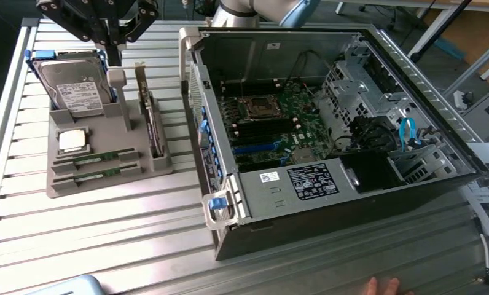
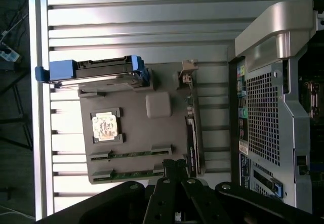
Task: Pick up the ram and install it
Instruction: 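Reach for the ram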
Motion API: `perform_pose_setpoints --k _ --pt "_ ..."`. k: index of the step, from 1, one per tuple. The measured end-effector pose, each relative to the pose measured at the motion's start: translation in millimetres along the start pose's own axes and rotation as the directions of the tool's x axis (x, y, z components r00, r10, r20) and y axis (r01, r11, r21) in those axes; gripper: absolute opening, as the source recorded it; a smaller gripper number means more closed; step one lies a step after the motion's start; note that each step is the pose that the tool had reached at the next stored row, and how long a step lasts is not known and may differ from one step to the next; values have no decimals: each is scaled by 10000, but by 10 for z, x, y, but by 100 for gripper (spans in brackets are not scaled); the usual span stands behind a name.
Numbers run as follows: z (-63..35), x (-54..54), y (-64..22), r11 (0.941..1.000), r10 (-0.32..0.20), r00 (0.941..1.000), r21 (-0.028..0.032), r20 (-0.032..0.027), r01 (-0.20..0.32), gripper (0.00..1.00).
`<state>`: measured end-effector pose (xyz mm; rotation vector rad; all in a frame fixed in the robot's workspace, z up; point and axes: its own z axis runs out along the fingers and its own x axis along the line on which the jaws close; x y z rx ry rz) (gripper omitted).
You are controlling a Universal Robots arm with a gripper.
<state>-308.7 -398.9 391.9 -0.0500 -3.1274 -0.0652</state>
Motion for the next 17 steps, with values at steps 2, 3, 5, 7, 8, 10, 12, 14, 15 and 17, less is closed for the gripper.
perform_pose_setpoints --k 2,3,5,7,8,10,12,14,15,17 --pt "0 28 -1 10000 -3 10000 0 0 3 11" --pt "0 39 -1 10000 -4 10000 0 0 4 11" --pt "0 60 -2 10000 -6 10000 0 -1 6 11" --pt "1 79 -2 10000 -9 10000 0 0 9 11" --pt "1 87 -3 10000 -10 10000 0 -1 10 11" --pt "1 105 -3 10000 -11 10000 0 -1 11 11" --pt "1 123 -4 10000 -13 10000 0 -1 13 11" --pt "1 145 -4 10000 -14 10000 1 -2 14 11" --pt "2 159 -5 10000 -16 10000 0 -1 16 11" --pt "2 184 -6 10000 -19 10000 1 -1 19 11"
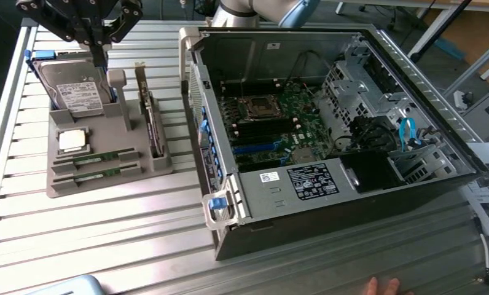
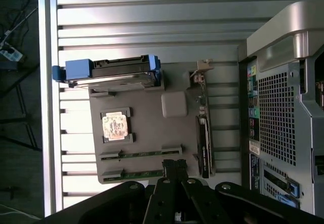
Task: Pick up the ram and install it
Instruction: 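Reach for the ram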
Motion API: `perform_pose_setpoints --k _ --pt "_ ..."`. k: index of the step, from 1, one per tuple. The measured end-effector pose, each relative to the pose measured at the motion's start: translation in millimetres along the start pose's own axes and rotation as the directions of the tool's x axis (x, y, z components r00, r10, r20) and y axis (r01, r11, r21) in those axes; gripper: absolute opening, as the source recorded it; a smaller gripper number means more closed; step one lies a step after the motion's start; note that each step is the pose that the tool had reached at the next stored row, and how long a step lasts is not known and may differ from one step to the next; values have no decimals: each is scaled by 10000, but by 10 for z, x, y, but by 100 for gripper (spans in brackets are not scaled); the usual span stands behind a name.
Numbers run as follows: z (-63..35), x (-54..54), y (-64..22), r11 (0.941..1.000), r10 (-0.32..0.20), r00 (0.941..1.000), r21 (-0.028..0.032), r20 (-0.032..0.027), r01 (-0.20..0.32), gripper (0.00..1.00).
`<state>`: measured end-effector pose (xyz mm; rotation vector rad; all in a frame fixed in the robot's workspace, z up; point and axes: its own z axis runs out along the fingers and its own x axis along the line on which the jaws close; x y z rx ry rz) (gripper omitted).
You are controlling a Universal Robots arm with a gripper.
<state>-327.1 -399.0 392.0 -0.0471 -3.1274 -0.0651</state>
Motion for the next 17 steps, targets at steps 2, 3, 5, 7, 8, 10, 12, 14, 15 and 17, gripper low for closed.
perform_pose_setpoints --k 2,3,5,7,8,10,12,14,15,17 --pt "0 28 -1 10000 -3 10000 0 0 3 11" --pt "1 42 -1 10000 -4 10000 0 0 4 11" --pt "1 71 -2 10000 -8 10000 0 0 8 11" --pt "1 102 -3 10000 -13 10000 0 -1 13 11" --pt "1 117 -3 10000 -15 10000 0 -1 15 11" --pt "2 149 -4 10000 -20 10000 0 0 20 11" --pt "2 188 -6 10000 -27 10000 0 -1 27 11" --pt "3 221 -7 10000 -32 10000 0 -1 32 11" --pt "3 237 -7 10000 -34 10000 0 -2 34 11" --pt "3 254 -8 10000 -35 10000 1 -2 35 11"
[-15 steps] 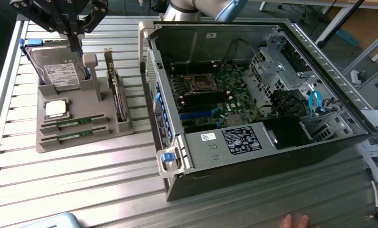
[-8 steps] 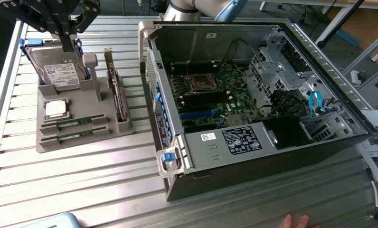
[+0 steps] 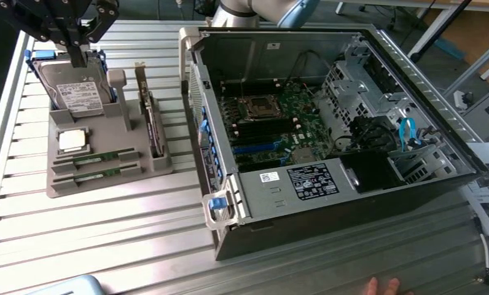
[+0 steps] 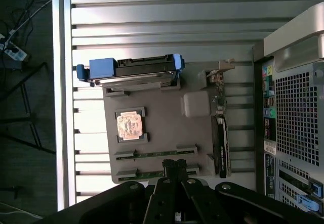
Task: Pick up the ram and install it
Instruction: 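Reach for the ram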
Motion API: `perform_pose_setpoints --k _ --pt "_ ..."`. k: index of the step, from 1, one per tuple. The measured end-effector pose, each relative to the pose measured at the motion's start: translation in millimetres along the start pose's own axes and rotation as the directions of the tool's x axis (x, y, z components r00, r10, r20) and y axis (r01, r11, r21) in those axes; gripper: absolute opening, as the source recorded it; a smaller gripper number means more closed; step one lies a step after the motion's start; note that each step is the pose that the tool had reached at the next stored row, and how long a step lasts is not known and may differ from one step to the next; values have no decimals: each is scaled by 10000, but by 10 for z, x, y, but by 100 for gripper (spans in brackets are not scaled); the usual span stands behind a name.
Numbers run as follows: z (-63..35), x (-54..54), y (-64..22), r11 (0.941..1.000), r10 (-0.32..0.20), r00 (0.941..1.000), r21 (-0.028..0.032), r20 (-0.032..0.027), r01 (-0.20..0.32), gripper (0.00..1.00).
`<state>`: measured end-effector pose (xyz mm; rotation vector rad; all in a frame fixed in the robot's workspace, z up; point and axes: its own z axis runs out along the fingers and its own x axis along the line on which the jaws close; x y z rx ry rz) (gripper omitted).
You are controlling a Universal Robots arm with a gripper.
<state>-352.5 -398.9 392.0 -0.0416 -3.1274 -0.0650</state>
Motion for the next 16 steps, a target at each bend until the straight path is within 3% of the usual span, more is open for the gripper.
perform_pose_setpoints --k 9,16 --pt "0 8 -2 10000 0 10000 0 0 0 11" --pt "-2 6 -53 10000 -1 10000 -1 0 1 11"
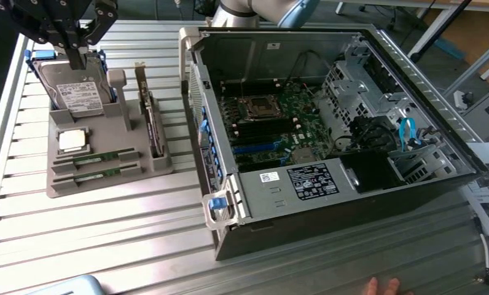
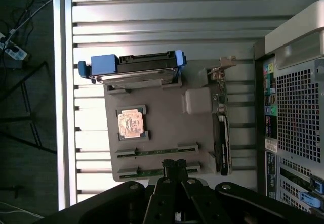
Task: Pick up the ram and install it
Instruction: 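Reach for the ram, then pick up the ram and move it above insertion slot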
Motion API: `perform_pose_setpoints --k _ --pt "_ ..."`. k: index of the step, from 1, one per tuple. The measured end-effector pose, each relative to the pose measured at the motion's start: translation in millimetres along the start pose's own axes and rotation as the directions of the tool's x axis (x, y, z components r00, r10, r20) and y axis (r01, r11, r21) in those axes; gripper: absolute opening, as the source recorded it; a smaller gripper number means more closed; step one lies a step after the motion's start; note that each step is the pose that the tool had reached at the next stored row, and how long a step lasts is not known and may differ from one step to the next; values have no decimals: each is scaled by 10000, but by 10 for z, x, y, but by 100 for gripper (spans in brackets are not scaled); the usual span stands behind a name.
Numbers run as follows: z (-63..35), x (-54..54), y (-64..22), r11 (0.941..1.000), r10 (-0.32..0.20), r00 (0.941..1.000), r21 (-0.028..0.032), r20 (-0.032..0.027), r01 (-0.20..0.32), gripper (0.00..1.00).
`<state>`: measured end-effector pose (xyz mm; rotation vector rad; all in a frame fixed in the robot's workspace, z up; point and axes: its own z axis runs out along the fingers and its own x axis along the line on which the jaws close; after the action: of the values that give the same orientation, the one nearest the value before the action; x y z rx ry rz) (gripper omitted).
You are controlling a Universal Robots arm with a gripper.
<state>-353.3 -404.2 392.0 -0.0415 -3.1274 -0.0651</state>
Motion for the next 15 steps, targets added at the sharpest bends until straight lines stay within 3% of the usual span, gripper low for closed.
perform_pose_setpoints --k 8,15 --pt "-3 -2 -78 10000 0 10000 0 1 0 11" --pt "-3 -2 -83 10000 0 10000 0 0 0 11"
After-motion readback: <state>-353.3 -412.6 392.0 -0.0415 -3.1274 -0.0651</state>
